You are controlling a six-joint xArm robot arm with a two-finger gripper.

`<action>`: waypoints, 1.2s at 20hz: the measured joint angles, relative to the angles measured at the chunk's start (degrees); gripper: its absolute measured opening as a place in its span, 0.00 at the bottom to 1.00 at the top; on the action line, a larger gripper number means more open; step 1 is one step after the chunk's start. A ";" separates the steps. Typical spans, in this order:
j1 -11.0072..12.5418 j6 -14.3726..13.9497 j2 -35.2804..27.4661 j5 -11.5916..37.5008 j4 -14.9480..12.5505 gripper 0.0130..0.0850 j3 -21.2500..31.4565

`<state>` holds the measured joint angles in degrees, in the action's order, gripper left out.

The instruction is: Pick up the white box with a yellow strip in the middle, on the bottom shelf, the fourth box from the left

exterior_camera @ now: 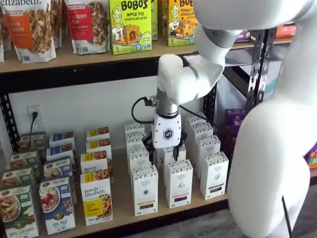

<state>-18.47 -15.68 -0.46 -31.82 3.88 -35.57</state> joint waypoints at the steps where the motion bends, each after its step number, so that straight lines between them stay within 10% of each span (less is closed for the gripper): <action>1: 0.26 1.33 -1.55 0.64 1.24 1.00 -0.65; 17: 1.29 6.53 -16.98 8.19 5.31 1.00 -7.50; 24: 1.17 4.53 -23.23 10.46 3.06 1.00 -11.51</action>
<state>-17.30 -11.15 -23.69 -21.36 6.94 -47.08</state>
